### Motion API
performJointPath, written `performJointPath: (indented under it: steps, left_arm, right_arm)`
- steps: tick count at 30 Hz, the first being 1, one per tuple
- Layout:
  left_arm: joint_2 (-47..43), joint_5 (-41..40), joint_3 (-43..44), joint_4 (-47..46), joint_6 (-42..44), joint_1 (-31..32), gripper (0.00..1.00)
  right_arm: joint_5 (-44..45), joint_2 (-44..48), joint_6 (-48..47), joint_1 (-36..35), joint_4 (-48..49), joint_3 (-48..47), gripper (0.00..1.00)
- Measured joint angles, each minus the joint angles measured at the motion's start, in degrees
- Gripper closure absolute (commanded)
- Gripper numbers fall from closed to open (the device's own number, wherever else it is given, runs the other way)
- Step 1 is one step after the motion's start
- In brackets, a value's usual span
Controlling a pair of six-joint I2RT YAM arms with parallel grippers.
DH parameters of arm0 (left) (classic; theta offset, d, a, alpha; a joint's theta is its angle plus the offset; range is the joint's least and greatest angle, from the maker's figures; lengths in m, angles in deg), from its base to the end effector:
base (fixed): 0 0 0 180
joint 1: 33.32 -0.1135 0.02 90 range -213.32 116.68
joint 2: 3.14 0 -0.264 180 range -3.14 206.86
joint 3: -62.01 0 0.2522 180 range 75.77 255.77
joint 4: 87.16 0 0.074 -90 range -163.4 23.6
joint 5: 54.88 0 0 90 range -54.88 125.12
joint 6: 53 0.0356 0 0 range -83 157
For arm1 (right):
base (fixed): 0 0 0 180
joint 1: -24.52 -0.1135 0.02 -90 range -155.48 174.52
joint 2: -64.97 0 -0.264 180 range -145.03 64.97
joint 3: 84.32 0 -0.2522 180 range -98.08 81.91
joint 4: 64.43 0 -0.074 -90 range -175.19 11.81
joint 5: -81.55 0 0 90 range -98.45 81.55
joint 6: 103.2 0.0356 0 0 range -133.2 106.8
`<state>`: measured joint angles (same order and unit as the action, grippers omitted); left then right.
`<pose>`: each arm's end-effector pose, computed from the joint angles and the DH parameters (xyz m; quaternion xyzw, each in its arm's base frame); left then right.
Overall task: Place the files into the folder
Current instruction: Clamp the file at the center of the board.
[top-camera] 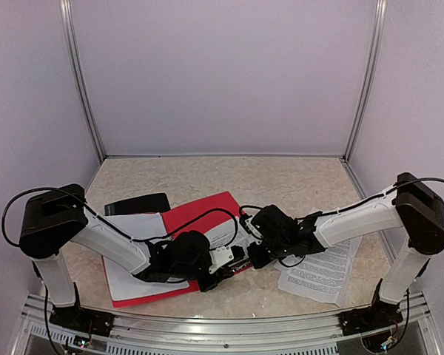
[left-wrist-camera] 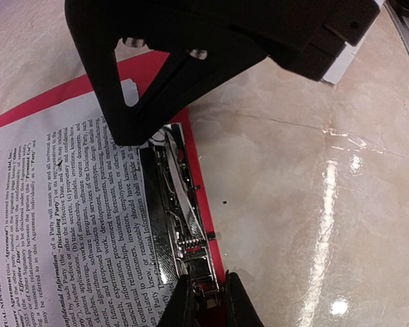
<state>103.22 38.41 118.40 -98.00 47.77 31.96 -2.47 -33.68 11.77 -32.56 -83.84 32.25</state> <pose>0.1410 -0.3111 0.1046 0.5658 0.7035 -0.2196 0.3698 0.1820 0.2742 0.1398 -0.2479 0.9187 0.1616 0.2615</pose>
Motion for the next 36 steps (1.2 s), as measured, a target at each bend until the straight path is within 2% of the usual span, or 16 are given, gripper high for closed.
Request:
performJointPath:
  steps: [36]
  left_arm:
    - [0.00,-0.11,0.00,0.04,-0.26,-0.04,1.00]
  right_arm:
    - [0.20,0.61,0.20,0.00,5.46,4.11,1.00]
